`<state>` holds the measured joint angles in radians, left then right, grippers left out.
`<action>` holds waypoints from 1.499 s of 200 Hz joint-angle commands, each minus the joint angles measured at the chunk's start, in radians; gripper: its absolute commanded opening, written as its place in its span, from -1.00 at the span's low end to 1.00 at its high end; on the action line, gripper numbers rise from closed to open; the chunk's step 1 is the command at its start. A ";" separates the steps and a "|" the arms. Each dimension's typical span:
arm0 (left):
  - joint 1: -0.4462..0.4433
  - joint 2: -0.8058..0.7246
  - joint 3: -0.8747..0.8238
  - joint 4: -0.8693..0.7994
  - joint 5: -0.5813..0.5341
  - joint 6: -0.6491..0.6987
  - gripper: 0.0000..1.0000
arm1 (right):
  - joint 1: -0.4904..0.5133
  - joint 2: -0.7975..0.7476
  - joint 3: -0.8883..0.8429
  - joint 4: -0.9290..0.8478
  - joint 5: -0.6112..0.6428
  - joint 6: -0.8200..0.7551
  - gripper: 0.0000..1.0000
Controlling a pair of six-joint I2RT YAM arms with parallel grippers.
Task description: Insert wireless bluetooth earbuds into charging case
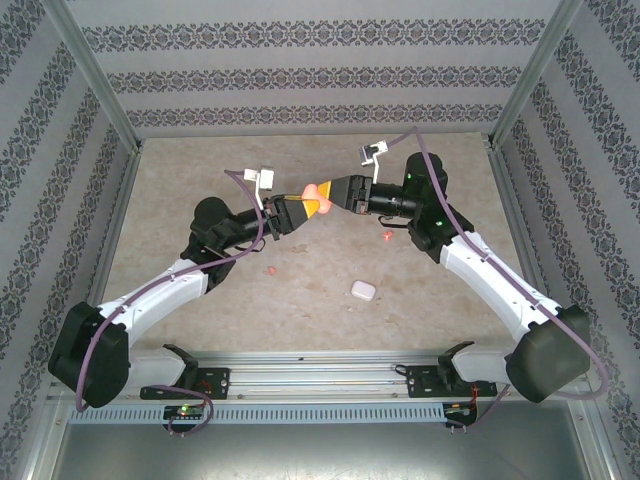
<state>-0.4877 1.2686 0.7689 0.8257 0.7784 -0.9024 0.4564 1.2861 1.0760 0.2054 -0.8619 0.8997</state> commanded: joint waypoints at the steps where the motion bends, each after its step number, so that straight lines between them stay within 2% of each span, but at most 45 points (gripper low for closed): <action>1: 0.017 -0.016 0.026 0.077 0.015 -0.047 -0.76 | 0.008 -0.005 -0.021 0.076 -0.048 0.019 -0.21; 19: 0.024 -0.016 0.028 0.093 0.018 -0.062 -0.76 | 0.006 -0.008 -0.035 0.112 -0.061 0.039 -0.28; 60: 0.026 -0.022 0.035 0.090 0.020 -0.064 -0.76 | 0.018 -0.001 -0.021 0.116 -0.097 0.039 -0.22; 109: 0.025 -0.029 0.041 0.080 0.033 -0.063 -0.74 | 0.018 0.023 0.003 0.142 -0.123 0.040 -0.65; 135: 0.029 -0.052 0.042 0.021 0.026 -0.029 -0.63 | 0.018 0.020 0.013 0.129 -0.120 0.009 -0.74; 143: 0.030 -0.061 0.043 -0.007 0.031 -0.010 -0.48 | 0.018 0.016 0.014 0.112 -0.119 -0.015 -0.75; 166: 0.051 -0.104 0.034 -0.088 0.052 0.062 0.12 | 0.017 -0.003 0.047 -0.042 -0.112 -0.162 -0.77; 181: 0.089 -0.145 0.043 -0.221 0.088 0.123 0.30 | 0.023 -0.011 0.097 -0.227 -0.091 -0.333 -0.77; 213: 0.190 -0.238 0.090 -0.495 0.242 0.316 0.40 | 0.043 0.012 0.219 -0.546 -0.056 -0.640 -0.77; 232: 0.218 -0.278 0.110 -0.591 0.321 0.483 0.40 | 0.056 0.035 0.266 -0.612 -0.059 -0.720 -0.78; 244: 0.221 -0.287 0.118 -0.637 0.341 0.543 0.41 | 0.066 0.047 0.284 -0.621 -0.060 -0.741 -0.78; 267: 0.220 -0.255 0.135 -0.640 0.401 0.523 0.41 | 0.090 0.070 0.311 -0.625 -0.057 -0.768 -0.79; 300: 0.221 -0.200 0.094 -0.373 0.461 0.315 0.34 | 0.114 0.100 0.335 -0.625 -0.053 -0.778 -0.79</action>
<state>-0.2737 1.0401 0.8791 0.2859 1.1503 -0.4843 0.5549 1.3685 1.3682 -0.3958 -0.9207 0.1837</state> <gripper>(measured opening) 0.684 0.198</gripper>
